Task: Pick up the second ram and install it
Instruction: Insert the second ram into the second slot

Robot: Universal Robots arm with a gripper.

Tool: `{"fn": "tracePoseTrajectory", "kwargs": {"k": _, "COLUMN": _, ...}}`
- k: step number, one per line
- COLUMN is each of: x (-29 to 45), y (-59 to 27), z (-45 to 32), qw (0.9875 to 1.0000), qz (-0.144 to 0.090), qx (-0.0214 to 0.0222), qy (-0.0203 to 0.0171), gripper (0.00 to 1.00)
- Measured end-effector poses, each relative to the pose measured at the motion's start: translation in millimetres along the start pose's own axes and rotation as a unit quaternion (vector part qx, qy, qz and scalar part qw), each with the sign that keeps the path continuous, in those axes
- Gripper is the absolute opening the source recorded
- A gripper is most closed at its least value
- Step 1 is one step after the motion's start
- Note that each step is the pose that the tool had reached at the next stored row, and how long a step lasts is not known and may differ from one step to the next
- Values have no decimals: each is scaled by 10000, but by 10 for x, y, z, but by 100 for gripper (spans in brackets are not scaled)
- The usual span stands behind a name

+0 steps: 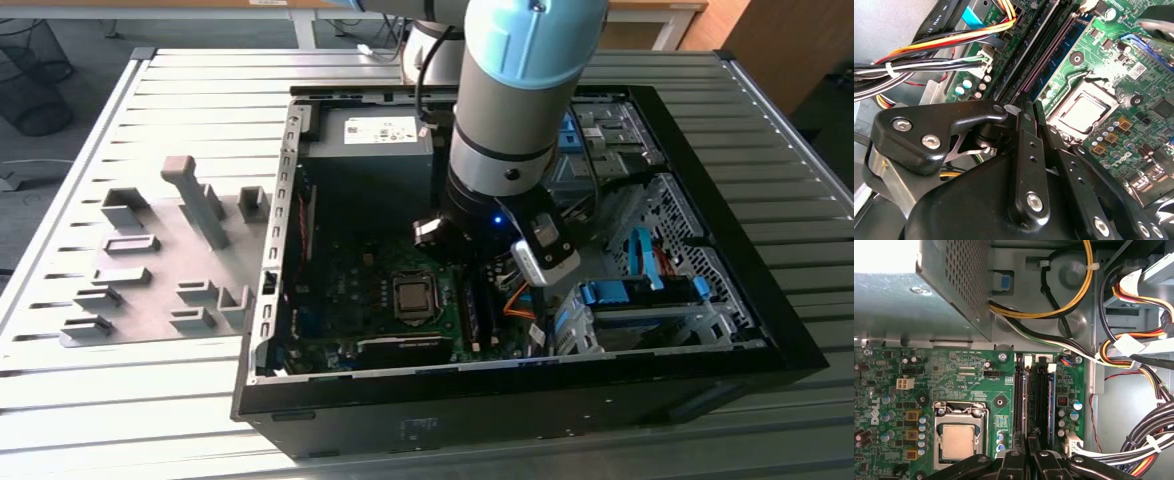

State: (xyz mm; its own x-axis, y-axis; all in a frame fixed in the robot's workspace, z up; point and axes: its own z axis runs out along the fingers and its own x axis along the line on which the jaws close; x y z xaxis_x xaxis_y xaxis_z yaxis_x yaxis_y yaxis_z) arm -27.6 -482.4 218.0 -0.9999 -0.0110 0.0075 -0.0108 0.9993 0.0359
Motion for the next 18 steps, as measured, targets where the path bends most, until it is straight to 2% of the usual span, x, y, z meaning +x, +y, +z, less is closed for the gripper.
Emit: {"fn": "tracePoseTrajectory", "kwargs": {"k": 18, "x": -16, "y": -1, "z": 14, "qw": 10000, "qz": 73, "qx": -1, "qy": -3, "gripper": 14}}
